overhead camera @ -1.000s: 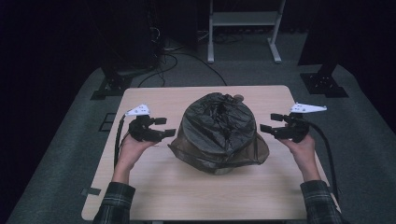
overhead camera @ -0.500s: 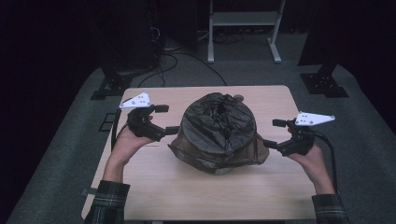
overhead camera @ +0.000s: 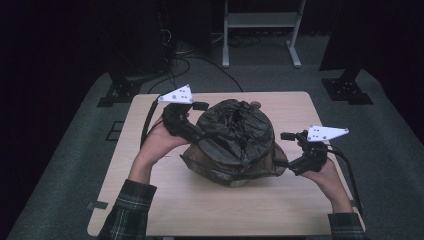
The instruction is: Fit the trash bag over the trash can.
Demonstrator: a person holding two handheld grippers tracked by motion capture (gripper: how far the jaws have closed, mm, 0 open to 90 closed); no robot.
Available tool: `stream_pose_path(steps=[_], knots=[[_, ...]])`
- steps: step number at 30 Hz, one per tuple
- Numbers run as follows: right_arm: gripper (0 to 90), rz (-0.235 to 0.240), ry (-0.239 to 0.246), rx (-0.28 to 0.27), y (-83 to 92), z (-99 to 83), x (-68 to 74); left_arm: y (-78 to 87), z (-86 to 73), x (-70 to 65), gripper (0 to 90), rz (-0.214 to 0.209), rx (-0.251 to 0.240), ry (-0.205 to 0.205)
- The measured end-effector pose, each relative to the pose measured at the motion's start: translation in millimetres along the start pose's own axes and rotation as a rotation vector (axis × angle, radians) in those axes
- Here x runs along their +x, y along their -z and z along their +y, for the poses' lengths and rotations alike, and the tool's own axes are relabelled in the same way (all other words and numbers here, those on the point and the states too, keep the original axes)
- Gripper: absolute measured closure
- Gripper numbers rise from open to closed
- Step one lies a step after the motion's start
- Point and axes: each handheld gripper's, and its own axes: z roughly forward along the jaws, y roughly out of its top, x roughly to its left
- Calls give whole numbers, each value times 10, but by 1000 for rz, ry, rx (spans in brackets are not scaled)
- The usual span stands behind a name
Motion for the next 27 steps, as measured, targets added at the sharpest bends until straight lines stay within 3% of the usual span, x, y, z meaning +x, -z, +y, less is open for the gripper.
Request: stream_pose_path(steps=[8,13,20,27], knots=[[0,24,13,4,-94,50,24,-377,214,-4,0,-38,76,-40],[0,49,20,16,-154,52,36,-632,298,17,0,-53,152,-53],[0,70,31,18,-227,74,50,-948,324,92,0,-36,293,-71],[0,65,34,18,-269,81,55,-1231,272,123,0,-56,450,-88]])
